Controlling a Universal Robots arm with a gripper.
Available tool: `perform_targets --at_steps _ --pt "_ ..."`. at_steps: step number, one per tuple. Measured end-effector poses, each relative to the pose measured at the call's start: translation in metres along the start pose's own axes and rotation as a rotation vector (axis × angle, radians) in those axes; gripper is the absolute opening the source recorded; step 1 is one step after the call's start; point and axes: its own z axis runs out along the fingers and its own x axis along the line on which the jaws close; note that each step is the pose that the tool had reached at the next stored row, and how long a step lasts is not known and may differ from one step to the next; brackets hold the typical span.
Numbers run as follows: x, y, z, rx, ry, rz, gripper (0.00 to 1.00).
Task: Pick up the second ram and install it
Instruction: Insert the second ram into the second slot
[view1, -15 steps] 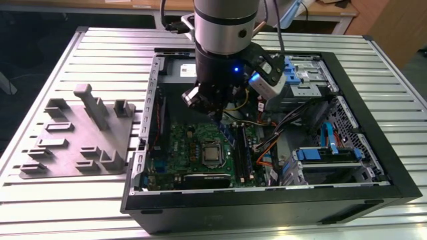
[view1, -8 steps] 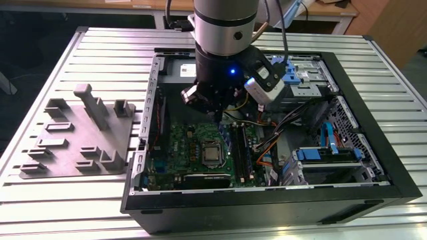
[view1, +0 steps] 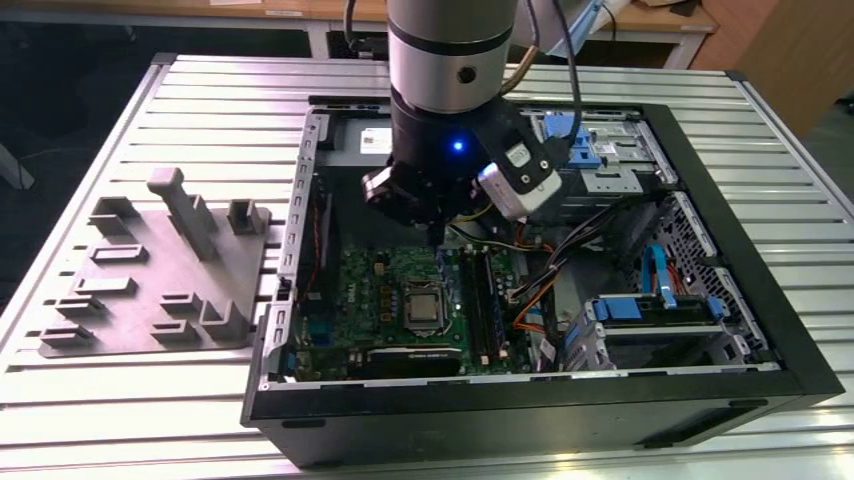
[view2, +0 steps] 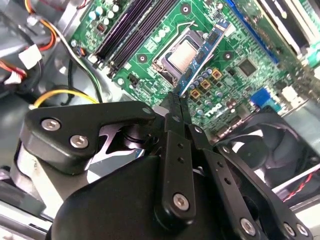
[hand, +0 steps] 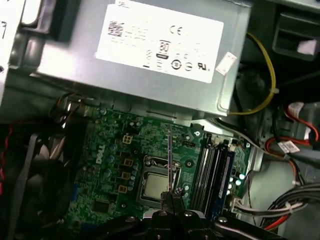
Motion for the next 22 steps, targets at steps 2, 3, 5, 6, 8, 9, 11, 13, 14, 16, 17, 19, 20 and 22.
perform_targets --at_steps 2,3,5,6,8,9,11,13,14,16,17,19,20,22 --pt "0.0000 0.0000 0.0005 0.0010 -0.0009 0.036 0.11" --pt "0.0000 0.0000 0.0006 0.0015 -0.0014 0.054 0.11" --pt "0.0000 0.0000 0.0012 0.0024 -0.0023 0.090 0.11" --pt "0.0000 0.0000 0.0015 0.0029 -0.0028 0.108 0.11" --pt "0.0001 -0.0001 0.0019 0.0040 -0.0036 0.144 0.11" --pt "0.0001 -0.0001 0.0019 0.0042 -0.0036 0.149 0.11" --pt "0.0001 -0.0001 0.0019 0.0043 -0.0038 0.152 0.11" --pt "0.0001 -0.0001 0.0020 0.0043 -0.0039 0.154 0.11" --pt "0.0001 0.0000 0.0020 0.0043 -0.0040 0.156 0.11" --pt "-0.0006 -0.0001 0.0026 0.0039 -0.0038 0.156 0.11" --pt "-0.0013 -0.0003 0.0030 0.0039 -0.0036 0.156 0.11" --pt "-0.0027 -0.0006 0.0038 0.0040 -0.0032 0.156 0.11" --pt "-0.0031 -0.0007 0.0040 0.0040 -0.0031 0.156 0.11" --pt "-0.0065 -0.0014 0.0047 0.0037 -0.0031 0.156 0.11"
